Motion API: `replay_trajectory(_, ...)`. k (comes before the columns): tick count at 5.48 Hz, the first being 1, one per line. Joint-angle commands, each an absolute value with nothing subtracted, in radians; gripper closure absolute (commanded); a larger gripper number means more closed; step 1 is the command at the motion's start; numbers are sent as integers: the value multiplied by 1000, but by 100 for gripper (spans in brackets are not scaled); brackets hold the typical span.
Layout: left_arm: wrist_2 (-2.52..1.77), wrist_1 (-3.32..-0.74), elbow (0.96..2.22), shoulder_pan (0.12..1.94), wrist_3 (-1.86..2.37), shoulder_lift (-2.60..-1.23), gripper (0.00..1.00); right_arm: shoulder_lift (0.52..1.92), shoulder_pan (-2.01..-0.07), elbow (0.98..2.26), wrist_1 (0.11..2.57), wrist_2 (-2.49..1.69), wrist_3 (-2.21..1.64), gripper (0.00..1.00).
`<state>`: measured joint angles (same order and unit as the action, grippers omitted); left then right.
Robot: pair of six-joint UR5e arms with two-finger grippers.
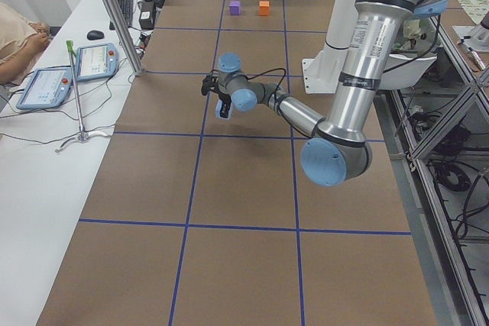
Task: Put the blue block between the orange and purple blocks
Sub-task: 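Carry the light blue cube with the left gripper to the table center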
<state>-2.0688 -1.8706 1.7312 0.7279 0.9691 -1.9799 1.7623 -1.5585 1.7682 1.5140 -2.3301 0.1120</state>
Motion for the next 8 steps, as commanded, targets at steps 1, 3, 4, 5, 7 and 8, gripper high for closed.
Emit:
replay_trajectory(1, -1951, -1616, 1639, 550, 1163, -2319, 91, 1758, -1559, 1770, 1514, -2330, 110, 0)
replay_trajectory(3, -1907, -1632, 1345, 493, 1246, -2520, 83, 1758, -1559, 1766, 1516, -2332, 110, 0)
replay_trajectory(4, -1875, -1691, 1295, 485, 1244, -2519, 74, 1758, -1559, 1766, 1516, -2332, 110, 0)
replay_trajectory(5, -1875, -1698, 1281, 485, 1241, -2519, 36, 1758, -1559, 1766, 1516, -2332, 110, 0)
replay_trajectory(7, -1830, -1695, 1292, 486, 1232, -2516, 0, 1756, -1559, 1769, 1513, -2350, 109, 0)
replay_trajectory(8, -1835, -1675, 1339, 517, 1223, -2514, 0, 1734, -1559, 1775, 1516, -2353, 107, 0)
